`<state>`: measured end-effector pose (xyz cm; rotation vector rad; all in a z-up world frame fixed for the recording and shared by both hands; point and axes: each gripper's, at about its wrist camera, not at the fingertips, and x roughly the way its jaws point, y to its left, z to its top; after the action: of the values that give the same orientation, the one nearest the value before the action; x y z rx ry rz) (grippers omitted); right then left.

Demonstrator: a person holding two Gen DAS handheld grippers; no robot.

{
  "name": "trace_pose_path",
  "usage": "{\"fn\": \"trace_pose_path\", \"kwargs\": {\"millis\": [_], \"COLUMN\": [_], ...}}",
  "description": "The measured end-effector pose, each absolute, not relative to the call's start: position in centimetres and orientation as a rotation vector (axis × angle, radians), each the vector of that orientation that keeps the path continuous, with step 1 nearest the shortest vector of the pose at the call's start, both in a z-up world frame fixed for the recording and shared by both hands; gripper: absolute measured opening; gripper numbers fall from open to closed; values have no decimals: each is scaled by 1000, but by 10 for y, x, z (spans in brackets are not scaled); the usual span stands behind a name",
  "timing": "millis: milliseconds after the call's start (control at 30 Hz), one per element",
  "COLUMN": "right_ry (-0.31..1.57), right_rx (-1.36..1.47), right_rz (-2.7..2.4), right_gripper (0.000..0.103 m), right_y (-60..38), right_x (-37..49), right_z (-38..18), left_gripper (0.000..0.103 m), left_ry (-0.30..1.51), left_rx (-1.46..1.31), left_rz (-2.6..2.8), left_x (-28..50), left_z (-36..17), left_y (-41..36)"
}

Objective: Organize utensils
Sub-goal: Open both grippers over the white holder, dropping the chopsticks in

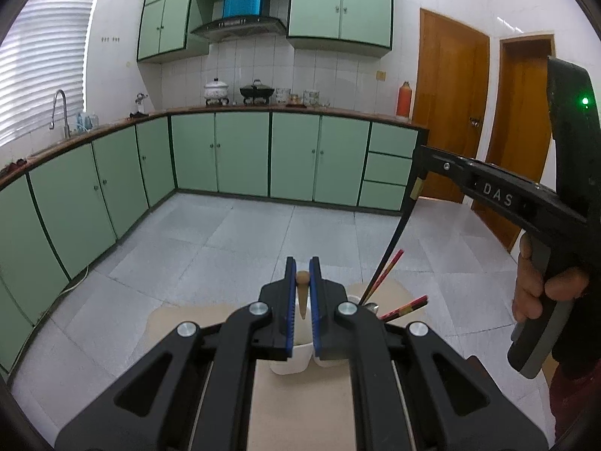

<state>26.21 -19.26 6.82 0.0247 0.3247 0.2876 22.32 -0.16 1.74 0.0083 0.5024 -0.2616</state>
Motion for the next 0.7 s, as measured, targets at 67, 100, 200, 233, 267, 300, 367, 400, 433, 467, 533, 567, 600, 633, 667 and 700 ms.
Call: {"fn": "trace_pose_path", "kwargs": {"millis": [67,100,200,233,267,300,367,400,433,467,533,567,600,633,667,700], "right_ry": [334,338,359,367,374,380,391,393,396,400,408,414,419,423,437,452], "right_rx": [19,17,13,11,10,8,3,0,-2,-3,-3,-3,-4,-4,-7,-10], "right_rz": [281,279,279,279,278,278,280,279,279,279,279,280,281,282,290,296], "right_gripper": [6,6,6,6,6,6,6,6,6,6,6,6,6,6,6,7], "right_y": [-190,-189,-186,-185,-185,-183,-182,-181,-180,-180,-177,-176,-176,-175,-174,-172], "right_x": [268,271,280,282,285,286,289,290,292,293,296,298,299,300,302,302], "right_z": [60,56,44,40,36,33,27,25,24,21,19,17,15,14,11,8], "left_gripper": [6,6,6,6,6,6,6,6,6,6,6,6,6,6,7,8], "left_ry": [518,528,546,552,559,565,576,580,583,587,597,603,608,617,626,637], "left_rx": [13,13,10,9,7,5,1,-3,-5,-4,-1,0,2,8,13,17], "left_rz": [-256,-255,-251,-249,-248,-246,-245,-248,-249,-249,-248,-250,-253,-260,-264,-264], "left_x": [233,237,248,252,255,258,264,266,270,272,274,276,277,278,280,284], "left_z": [12,8,-1,-3,-6,-7,-12,-15,-15,-17,-21,-22,-24,-26,-27,-28], "left_y": [-3,-3,-1,-2,-1,-1,1,1,2,2,1,0,-1,-3,-5,-5]}}
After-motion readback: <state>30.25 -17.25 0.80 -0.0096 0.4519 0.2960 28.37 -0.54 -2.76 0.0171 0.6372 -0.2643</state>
